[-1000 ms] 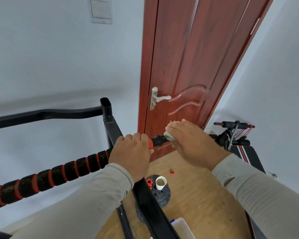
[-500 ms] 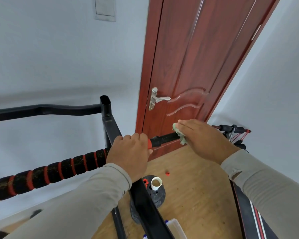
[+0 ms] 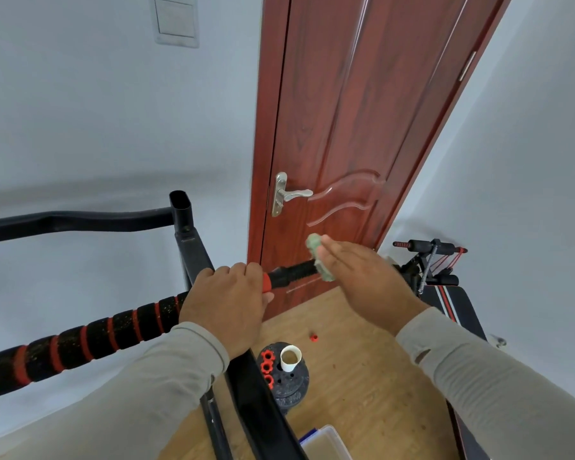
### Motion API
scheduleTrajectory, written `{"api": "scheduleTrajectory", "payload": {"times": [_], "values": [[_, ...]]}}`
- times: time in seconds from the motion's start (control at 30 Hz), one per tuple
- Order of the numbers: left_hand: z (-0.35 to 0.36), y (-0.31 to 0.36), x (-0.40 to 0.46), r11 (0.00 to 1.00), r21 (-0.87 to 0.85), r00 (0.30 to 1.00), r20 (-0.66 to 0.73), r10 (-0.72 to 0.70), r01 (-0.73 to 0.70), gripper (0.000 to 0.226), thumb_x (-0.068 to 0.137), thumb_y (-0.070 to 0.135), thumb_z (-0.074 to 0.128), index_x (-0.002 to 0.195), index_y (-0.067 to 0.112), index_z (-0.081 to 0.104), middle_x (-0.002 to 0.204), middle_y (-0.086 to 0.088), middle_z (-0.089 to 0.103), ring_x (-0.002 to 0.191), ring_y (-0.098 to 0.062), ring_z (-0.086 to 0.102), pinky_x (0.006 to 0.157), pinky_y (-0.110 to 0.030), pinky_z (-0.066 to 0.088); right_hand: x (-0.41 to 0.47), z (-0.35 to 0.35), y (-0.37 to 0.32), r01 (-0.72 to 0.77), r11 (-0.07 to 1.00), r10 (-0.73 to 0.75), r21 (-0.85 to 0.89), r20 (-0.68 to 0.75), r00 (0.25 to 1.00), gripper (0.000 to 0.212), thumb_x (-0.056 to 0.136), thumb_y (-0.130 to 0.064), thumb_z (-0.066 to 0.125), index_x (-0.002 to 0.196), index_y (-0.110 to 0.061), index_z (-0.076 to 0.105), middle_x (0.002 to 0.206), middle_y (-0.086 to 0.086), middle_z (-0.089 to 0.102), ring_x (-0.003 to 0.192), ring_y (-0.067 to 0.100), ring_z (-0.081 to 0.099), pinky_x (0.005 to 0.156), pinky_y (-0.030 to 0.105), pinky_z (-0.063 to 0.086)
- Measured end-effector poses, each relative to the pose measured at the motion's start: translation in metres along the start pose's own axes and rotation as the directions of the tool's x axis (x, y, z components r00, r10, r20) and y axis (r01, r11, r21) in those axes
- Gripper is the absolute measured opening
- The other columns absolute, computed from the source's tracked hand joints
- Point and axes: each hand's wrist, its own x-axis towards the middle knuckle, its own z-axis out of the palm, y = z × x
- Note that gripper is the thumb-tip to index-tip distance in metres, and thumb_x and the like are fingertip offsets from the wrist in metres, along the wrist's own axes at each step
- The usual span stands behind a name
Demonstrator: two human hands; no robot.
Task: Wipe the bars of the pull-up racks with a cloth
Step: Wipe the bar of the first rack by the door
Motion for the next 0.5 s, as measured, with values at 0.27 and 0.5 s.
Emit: {"api": "scheduleTrajectory", "payload": {"times": [0.27, 0.5], "values": [[0.000, 0.000, 0.000, 1.000, 0.014, 1.000, 0.012, -0.005, 0.005, 0.033, 0.103, 0.052, 0.030, 0.110, 0.024, 0.046, 0.090, 0.006, 0.052, 0.078, -0.019, 0.051, 0.083, -0.034, 0.047, 0.008, -0.006, -0.029, -0.220, 0.969, 0.222, 0.110, -0.001, 0.975, 0.031, 0.093, -0.011, 0.056, 0.123, -0.015, 0.064, 0.124, 0.004, 0.068, 0.117, 0.026, 0.062, 0.109, 0.047, 0.046], [0.000, -0.001, -0.001, 1.000, -0.003, 1.000, 0.017, -0.014, 0.014, 0.034, 0.103, 0.051, 0.032, 0.109, 0.022, 0.049, 0.102, 0.004, 0.063, 0.091, -0.022, 0.063, 0.083, -0.036, 0.044, 0.017, -0.004, -0.070, 0.061, 0.993, -0.060, 0.100, -0.013, 0.998, 0.061, 0.088, -0.010, 0.059, 0.148, -0.011, 0.049, 0.152, 0.007, 0.052, 0.139, 0.021, 0.050, 0.117, 0.041, 0.038]]}}
